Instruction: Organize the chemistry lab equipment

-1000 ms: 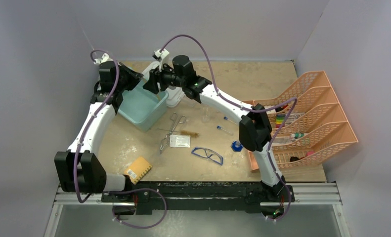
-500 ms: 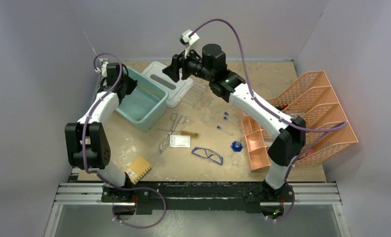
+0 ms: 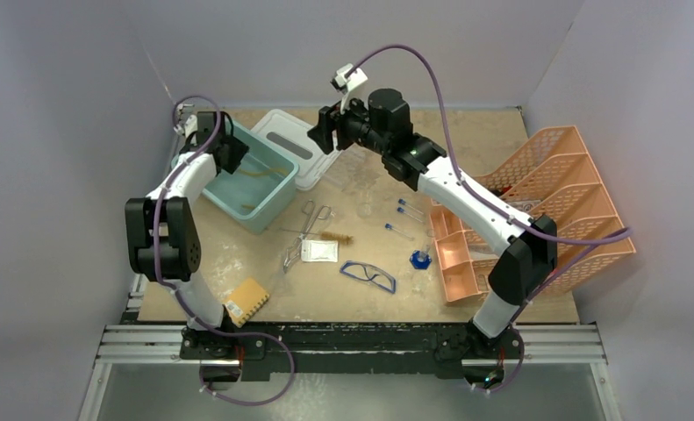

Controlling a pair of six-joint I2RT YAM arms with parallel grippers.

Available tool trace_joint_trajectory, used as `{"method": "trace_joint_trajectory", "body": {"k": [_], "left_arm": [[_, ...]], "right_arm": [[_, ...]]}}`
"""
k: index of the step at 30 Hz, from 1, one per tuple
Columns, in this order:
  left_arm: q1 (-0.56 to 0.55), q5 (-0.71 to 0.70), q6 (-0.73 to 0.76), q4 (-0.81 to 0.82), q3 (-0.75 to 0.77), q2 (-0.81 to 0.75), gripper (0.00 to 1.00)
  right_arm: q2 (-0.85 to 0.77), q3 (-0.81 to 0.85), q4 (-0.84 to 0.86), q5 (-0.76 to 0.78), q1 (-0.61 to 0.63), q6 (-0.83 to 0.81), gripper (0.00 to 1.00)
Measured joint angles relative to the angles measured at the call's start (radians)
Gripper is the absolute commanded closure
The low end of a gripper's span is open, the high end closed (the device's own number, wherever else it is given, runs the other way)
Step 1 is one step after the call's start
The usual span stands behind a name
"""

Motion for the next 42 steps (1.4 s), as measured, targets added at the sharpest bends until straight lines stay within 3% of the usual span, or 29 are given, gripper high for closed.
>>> {"method": "trace_joint_trajectory", "body": {"k": [10,16,21,29,42], "left_arm": [[0.0,-0.073,0.142,-0.113,0.174,-0.015,0.51],[-0.011,0.032,0.257,-0.146,0.192,-0.094,0.5],[-0.085,0.14,0.34,-0.145,0.195,-0.19,0.49],[-0.181,0.262,0.395,-0.088,0.127,-0.378,0.46],[-0.182,0.264,0.373,-0.09,-0.007,-0.47,0.46]], "right_arm": [[-0.012,-0.013,-0.068,0.068,-0.016,0.002,0.34],[-0.045,-0.027,-0.167,0.122,-0.028,0.022,0.33],[-0.066,-0.099,-0.265,0.138,-0.031,0.042,0.32],[-0.102,-0.34,-0.415,0.091,-0.025,0.024,0.19],[-0.129,-0.526,-0.572,0.049,0.143,0.016,0.19]]}}
